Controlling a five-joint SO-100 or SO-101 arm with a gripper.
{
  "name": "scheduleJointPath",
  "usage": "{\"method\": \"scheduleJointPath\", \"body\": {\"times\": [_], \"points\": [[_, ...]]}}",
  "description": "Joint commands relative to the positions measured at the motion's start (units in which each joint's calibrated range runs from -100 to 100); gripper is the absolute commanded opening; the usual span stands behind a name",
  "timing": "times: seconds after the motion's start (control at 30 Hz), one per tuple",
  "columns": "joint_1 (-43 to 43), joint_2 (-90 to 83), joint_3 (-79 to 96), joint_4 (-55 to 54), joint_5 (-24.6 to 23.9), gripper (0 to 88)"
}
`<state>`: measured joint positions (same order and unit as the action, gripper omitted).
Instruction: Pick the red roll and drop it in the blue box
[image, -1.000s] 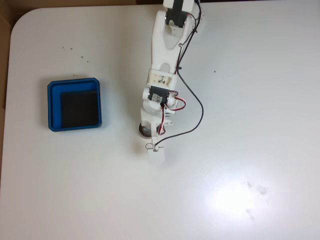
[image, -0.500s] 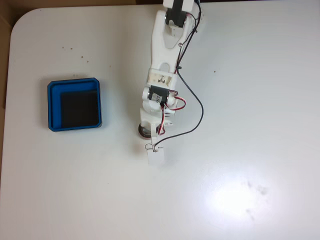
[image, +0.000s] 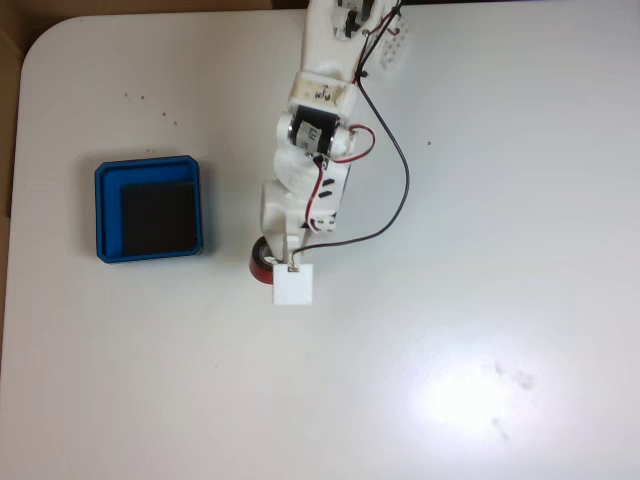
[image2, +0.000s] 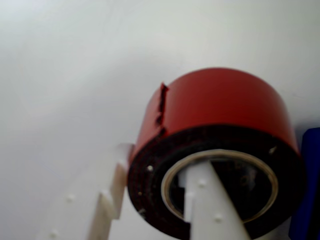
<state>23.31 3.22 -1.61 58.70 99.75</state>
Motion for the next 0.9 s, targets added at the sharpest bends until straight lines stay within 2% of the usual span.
{"method": "scheduleJointPath", "body": {"times": [0.0,0.1,0.23,0.37,0.6,0.87], "points": [[6.0,-6.0,-3.2,-0.1,0.3,0.5],[12.3,-6.7,-3.2,-0.3,0.3,0.5],[20.8,-6.3,-3.5,-0.4,-6.1,0.5],[27.5,-6.1,-3.3,-2.8,-6.9,0.6],[32.7,1.3,-3.1,-15.9,-6.7,0.6],[33.9,5.1,-2.9,-16.9,-6.8,0.8]]}}
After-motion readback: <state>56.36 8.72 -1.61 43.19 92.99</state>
